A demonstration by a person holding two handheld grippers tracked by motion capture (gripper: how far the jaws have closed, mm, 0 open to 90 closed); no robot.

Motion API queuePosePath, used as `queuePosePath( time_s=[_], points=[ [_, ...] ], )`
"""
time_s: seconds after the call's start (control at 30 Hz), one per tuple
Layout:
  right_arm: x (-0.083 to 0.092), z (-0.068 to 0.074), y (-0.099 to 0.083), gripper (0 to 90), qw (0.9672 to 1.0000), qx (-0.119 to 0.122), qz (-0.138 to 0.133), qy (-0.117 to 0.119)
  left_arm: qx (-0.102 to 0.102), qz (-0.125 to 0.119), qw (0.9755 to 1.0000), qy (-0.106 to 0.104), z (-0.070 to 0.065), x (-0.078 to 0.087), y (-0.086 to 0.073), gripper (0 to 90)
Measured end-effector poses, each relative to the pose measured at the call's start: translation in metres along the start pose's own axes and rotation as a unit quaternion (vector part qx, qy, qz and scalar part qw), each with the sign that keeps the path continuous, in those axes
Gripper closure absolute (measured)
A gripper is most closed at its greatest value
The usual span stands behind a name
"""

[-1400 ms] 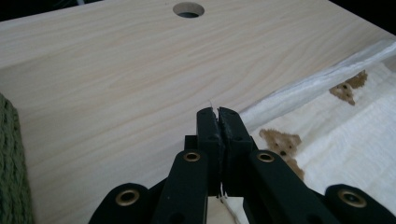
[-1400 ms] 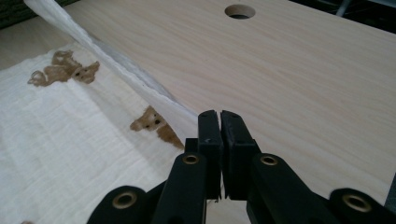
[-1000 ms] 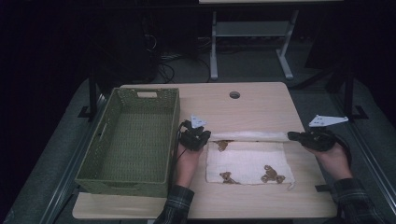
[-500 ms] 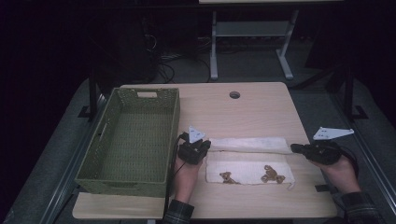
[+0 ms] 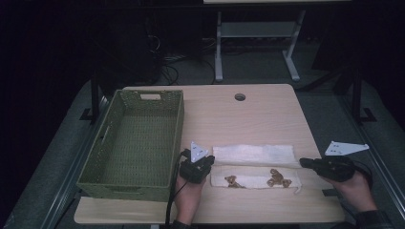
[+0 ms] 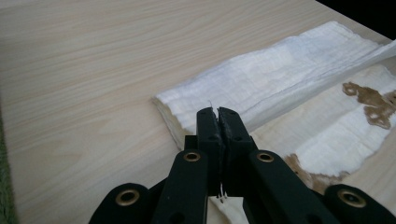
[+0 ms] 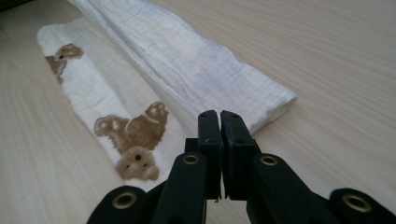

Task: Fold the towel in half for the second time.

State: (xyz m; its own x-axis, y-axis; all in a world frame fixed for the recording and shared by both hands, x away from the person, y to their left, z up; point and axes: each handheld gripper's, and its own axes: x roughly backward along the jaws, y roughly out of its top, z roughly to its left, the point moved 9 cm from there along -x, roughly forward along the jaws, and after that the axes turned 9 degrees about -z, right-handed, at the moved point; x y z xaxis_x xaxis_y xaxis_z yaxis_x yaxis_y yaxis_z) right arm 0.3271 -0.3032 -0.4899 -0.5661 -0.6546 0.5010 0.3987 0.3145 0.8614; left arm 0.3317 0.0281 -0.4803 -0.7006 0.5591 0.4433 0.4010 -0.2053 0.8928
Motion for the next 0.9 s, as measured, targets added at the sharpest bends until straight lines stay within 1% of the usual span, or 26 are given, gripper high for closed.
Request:
queuePosePath(
  time_s=[0.1,0.13,0.23,0.33,0.47,0.53,0.63,0.7,0.73,0.8,0.83,0.9],
  points=[
    [0.004,0.006,-0.005,87.0,1.0000,-0.001,0.002,0.003,-0.003,0.001,1.0000,-0.001,-0.006,0.005,-0.002,88.1],
    [0.005,0.008,-0.007,87.0,1.0000,-0.003,0.000,0.006,-0.008,0.003,1.0000,0.000,-0.007,0.007,-0.003,88.1],
    [0.008,0.014,-0.013,87.0,0.9999,-0.005,0.009,0.012,-0.015,0.011,0.9998,0.001,-0.010,0.009,-0.009,88.0],
    [0.008,0.019,-0.021,86.8,0.9996,-0.006,0.022,0.019,-0.013,0.020,0.9997,-0.002,-0.011,0.009,-0.017,88.0],
    [0.006,0.021,-0.026,86.8,0.9991,-0.006,0.034,0.024,-0.010,0.025,0.9996,-0.007,-0.013,0.009,-0.023,88.1],
    [0.005,0.022,-0.028,86.8,0.9989,-0.002,0.037,0.027,-0.007,0.025,0.9996,-0.009,-0.013,0.011,-0.026,88.1],
    [0.005,0.025,-0.031,86.8,0.9985,-0.003,0.043,0.034,-0.005,0.032,0.9993,-0.017,-0.014,0.013,-0.030,88.0],
    [0.006,0.026,-0.033,86.7,0.9983,0.002,0.046,0.036,-0.007,0.039,0.9990,-0.022,-0.016,0.013,-0.033,88.0],
    [0.007,0.027,-0.035,86.7,0.9981,-0.002,0.048,0.039,-0.009,0.041,0.9988,-0.024,-0.016,0.014,-0.035,88.0],
    [0.008,0.028,-0.037,86.6,0.9979,-0.002,0.049,0.043,-0.014,0.051,0.9982,-0.028,-0.017,0.014,-0.039,88.0],
    [0.008,0.029,-0.039,86.6,0.9976,-0.003,0.052,0.045,-0.011,0.052,0.9982,-0.029,-0.017,0.013,-0.041,88.0],
    [0.006,0.030,-0.042,86.4,0.9968,-0.002,0.063,0.050,-0.016,0.064,0.9974,-0.030,-0.018,0.014,-0.045,88.0]
  ],
)
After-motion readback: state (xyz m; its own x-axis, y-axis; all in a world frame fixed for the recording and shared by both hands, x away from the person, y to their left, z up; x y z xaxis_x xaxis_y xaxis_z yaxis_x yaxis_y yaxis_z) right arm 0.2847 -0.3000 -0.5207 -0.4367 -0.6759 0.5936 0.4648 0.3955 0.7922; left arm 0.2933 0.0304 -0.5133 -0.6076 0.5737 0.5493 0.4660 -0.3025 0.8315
